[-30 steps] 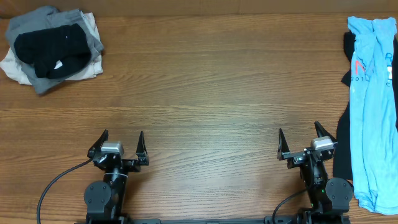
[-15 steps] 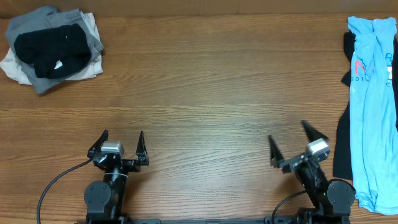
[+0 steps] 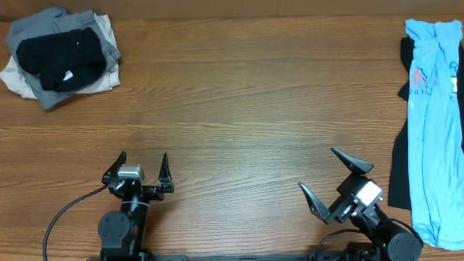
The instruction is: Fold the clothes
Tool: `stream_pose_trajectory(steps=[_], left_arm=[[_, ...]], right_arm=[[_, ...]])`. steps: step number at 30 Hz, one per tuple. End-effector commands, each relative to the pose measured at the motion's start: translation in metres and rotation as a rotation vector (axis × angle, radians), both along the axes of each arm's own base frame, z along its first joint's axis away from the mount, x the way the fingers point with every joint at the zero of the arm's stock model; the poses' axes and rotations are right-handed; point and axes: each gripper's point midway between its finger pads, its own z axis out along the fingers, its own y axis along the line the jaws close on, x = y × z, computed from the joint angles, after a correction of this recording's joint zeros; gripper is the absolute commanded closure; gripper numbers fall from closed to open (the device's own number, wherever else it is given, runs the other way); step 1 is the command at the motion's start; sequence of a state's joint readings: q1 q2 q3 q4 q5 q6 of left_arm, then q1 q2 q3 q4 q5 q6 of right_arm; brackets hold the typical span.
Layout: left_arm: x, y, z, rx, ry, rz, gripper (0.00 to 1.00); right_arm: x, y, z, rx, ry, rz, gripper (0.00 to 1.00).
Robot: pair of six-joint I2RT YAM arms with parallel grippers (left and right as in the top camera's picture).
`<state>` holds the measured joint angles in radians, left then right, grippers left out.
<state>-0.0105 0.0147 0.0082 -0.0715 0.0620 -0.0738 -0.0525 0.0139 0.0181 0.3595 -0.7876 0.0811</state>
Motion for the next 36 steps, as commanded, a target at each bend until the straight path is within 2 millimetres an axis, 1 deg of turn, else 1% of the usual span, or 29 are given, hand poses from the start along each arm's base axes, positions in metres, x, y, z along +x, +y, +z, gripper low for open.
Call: stream_pose_trajectory(steps=[1, 5, 6, 7, 9, 11, 12, 14, 16, 17, 19, 22, 23, 24, 25, 26, 28, 30, 31, 34, 36], left_arm=[[0.000, 0.005, 0.000, 0.019, -0.005, 0.023, 0.00], [0.000, 0.005, 0.000, 0.019, -0.005, 0.023, 0.00], [0.000, 0.005, 0.000, 0.019, -0.005, 0.023, 0.00], [0.000, 0.005, 0.000, 0.019, -0.005, 0.023, 0.00], [0.000, 0.005, 0.000, 0.019, -0.005, 0.023, 0.00], [0.000, 0.005, 0.000, 0.019, -0.005, 0.023, 0.00], [0.000, 0.005, 0.000, 0.019, -0.005, 0.023, 0.00], [0.000, 0.005, 0.000, 0.019, -0.005, 0.023, 0.00], [0.000, 0.005, 0.000, 0.019, -0.005, 0.023, 0.00], [0.000, 0.005, 0.000, 0.019, -0.005, 0.023, 0.00], [0.000, 0.005, 0.000, 0.019, -0.005, 0.023, 0.00], [0.000, 0.005, 0.000, 0.019, -0.005, 0.023, 0.00], [0.000, 0.005, 0.000, 0.019, -0.005, 0.023, 0.00], [0.000, 0.005, 0.000, 0.019, -0.005, 0.024, 0.00], [0.000, 0.005, 0.000, 0.019, -0.005, 0.023, 0.00], [0.000, 0.005, 0.000, 0.019, -0.005, 0.023, 0.00], [0.000, 0.005, 0.000, 0.019, -0.005, 0.024, 0.00], [0.000, 0.005, 0.000, 0.019, -0.005, 0.024, 0.00], [0.000, 0.005, 0.000, 0.019, -0.005, 0.023, 0.00], [0.000, 0.005, 0.000, 0.019, -0.005, 0.023, 0.00], [0.000, 0.005, 0.000, 0.019, -0.005, 0.023, 0.00]], right_arm=[[0.010, -0.021, 0.016, 0.115, -0.006, -0.117, 0.00], [0.017, -0.049, 0.049, 0.192, -0.065, -0.287, 0.00], [0.019, -0.054, 0.057, 0.189, -0.079, -0.324, 0.00], [0.024, -0.061, 0.069, 0.174, -0.093, -0.380, 0.00], [0.034, -0.068, 0.083, 0.150, -0.083, -0.438, 0.00], [0.050, -0.075, 0.096, 0.125, -0.047, -0.489, 0.00], [0.062, -0.080, 0.101, 0.113, -0.014, -0.520, 0.00], [0.091, -0.089, 0.107, 0.065, 0.060, -0.578, 0.00], [0.126, -0.100, 0.105, -0.010, 0.166, -0.636, 0.00], [0.143, -0.106, 0.104, -0.034, 0.224, -0.659, 0.00], [0.185, -0.125, 0.099, -0.067, 0.380, -0.699, 0.00], [0.241, -0.161, 0.083, -0.101, 0.619, -0.754, 0.00], [0.254, -0.173, 0.077, -0.107, 0.687, -0.767, 0.00], [0.268, -0.184, 0.069, -0.114, 0.767, -0.776, 0.00], [0.279, -0.191, 0.060, -0.114, 0.850, -0.772, 0.00], [0.290, -0.199, 0.036, -0.118, 1.008, -0.761, 0.00], [0.297, -0.206, 0.016, -0.148, 1.103, -0.766, 0.00], [0.304, -0.225, -0.006, -0.180, 1.153, -0.849, 0.00], [0.306, -0.233, -0.011, -0.190, 1.157, -0.885, 0.00], [0.318, -0.262, -0.028, -0.229, 1.146, -1.032, 0.00], [0.322, -0.291, -0.038, -0.272, 1.128, -1.197, 0.00]])
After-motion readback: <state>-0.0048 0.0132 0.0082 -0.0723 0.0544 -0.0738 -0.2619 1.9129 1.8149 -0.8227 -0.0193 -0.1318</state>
